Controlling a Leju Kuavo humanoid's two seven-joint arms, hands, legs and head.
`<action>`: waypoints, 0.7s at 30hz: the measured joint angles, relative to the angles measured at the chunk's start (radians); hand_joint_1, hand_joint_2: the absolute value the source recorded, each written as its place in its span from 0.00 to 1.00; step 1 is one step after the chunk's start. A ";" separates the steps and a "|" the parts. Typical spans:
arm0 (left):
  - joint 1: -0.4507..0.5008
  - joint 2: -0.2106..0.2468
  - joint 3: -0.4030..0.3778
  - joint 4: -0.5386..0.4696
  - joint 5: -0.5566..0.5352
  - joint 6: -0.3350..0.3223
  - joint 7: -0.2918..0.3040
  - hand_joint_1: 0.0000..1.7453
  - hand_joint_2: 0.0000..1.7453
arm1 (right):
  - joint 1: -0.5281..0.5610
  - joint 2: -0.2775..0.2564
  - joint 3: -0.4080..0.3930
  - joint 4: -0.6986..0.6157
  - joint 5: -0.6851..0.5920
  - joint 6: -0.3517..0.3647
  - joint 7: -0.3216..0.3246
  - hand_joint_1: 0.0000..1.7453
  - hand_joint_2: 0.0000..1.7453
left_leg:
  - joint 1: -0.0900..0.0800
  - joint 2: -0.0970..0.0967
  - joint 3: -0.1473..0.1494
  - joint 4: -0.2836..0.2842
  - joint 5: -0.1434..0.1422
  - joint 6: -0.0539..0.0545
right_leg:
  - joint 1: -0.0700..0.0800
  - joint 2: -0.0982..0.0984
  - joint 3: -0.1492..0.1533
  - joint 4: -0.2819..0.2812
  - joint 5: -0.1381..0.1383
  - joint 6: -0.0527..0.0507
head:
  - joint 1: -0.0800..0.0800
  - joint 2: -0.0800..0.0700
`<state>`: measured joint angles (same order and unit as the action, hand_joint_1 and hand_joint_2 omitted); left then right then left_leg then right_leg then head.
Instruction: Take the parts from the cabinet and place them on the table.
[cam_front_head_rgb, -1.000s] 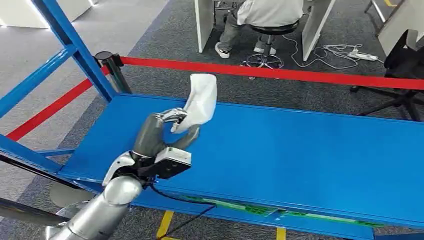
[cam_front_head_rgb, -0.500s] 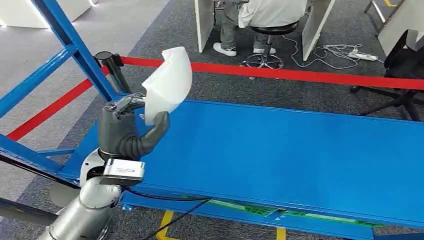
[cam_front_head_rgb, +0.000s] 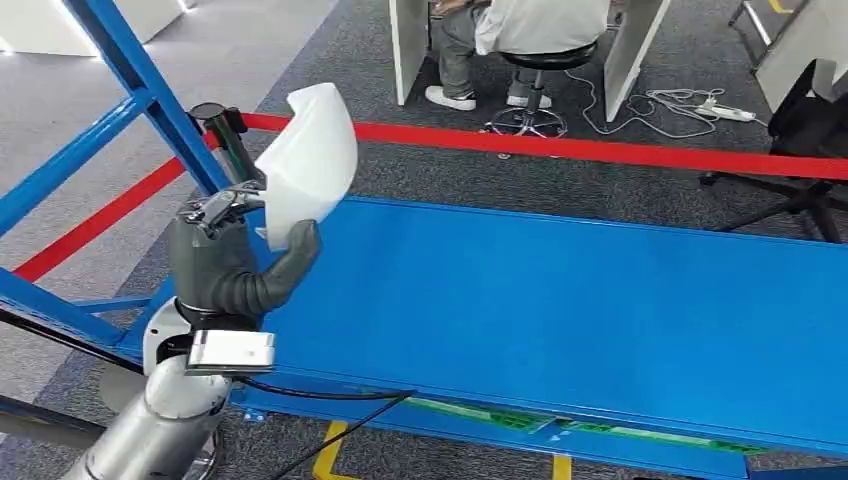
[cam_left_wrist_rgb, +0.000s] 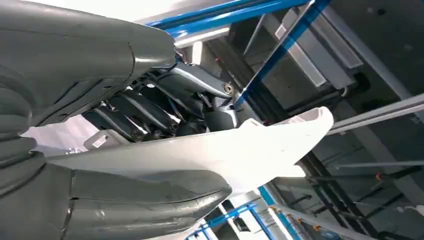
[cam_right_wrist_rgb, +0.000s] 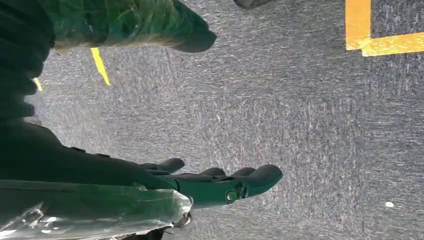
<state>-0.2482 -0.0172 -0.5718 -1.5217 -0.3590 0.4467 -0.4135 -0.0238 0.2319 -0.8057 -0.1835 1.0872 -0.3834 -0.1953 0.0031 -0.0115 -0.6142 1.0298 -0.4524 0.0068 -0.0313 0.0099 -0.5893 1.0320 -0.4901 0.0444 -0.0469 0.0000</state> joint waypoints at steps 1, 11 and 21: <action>0.000 0.000 0.000 0.000 -0.001 0.002 0.000 1.00 1.00 | 0.000 0.000 0.000 0.000 0.000 0.000 0.000 0.00 1.00 | 0.000 0.000 0.000 0.000 0.000 0.000 | 0.000 0.000 0.000 0.000 0.000 0.000 | 0.000 0.000; 0.000 0.000 0.000 -0.003 0.068 -0.017 0.001 1.00 1.00 | -0.001 0.000 0.000 0.000 0.001 0.000 0.000 0.00 1.00 | 0.000 0.000 0.000 0.000 0.000 0.000 | 0.000 0.000 0.000 0.000 0.000 0.000 | 0.000 0.000; 0.013 -0.002 -0.002 -0.015 0.185 -0.101 -0.010 1.00 1.00 | -0.001 0.000 0.000 0.000 0.006 0.000 0.006 0.00 1.00 | 0.000 0.000 0.000 0.000 0.000 0.000 | 0.000 0.000 0.000 0.000 0.000 0.000 | 0.000 0.000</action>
<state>-0.2352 -0.0195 -0.5737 -1.5370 -0.1735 0.3456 -0.4234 -0.0247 0.2323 -0.8061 -0.1835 1.0937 -0.3830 -0.1888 0.0031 -0.0115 -0.6142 1.0298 -0.4525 0.0068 -0.0313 0.0100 -0.5893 1.0320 -0.4901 0.0444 -0.0473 -0.0004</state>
